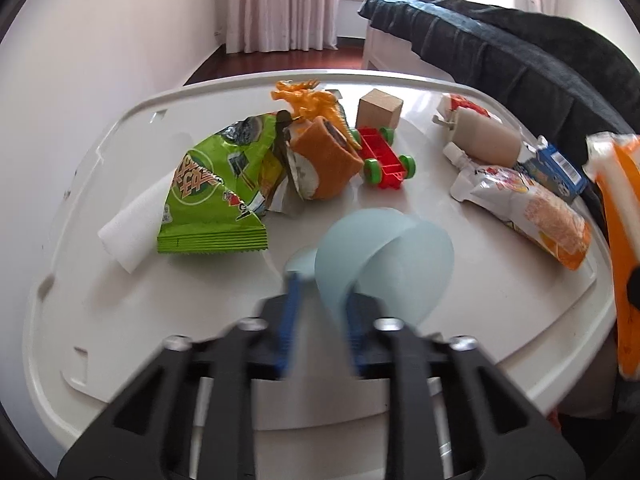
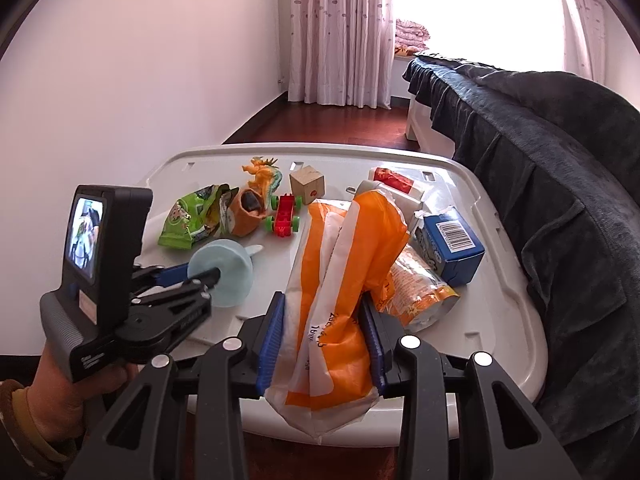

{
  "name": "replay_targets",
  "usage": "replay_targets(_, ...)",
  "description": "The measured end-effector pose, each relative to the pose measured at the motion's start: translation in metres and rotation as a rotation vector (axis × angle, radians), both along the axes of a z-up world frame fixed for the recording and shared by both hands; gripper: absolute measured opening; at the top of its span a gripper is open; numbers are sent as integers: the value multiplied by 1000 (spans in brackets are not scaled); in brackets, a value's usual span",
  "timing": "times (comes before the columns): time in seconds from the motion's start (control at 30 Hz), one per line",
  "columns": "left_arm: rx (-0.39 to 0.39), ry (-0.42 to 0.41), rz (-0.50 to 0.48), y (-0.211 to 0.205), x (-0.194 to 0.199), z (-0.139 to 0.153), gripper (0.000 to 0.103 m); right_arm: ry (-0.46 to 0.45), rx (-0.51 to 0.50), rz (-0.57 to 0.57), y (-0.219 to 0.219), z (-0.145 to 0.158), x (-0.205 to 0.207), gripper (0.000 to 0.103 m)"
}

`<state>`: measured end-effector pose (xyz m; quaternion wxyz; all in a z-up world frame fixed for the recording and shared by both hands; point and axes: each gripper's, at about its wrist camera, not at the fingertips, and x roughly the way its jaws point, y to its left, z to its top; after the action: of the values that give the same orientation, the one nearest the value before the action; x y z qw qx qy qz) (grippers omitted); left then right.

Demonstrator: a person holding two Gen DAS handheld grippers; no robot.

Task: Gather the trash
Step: 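Grasp the light blue cup with the left tool while right holds the pack, then move both tools over the orange bin and open both to drop items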

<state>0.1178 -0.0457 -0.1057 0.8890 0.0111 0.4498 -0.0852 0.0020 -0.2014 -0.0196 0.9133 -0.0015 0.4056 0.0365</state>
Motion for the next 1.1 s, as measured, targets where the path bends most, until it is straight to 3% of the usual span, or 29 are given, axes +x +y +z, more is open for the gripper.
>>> replay_targets(0.57, -52, -80, 62, 22, -36, 31, 3, -38, -20, 24, 8, 8, -9, 38)
replay_targets(0.83, -47, -122, 80, 44, -92, 66, 3, -39, 4, 44, 21, 22, -42, 38)
replay_targets(1.1, -47, -84, 69, 59, -160, 67, 3, 88, 12, 91, 40, 0, -101, 38)
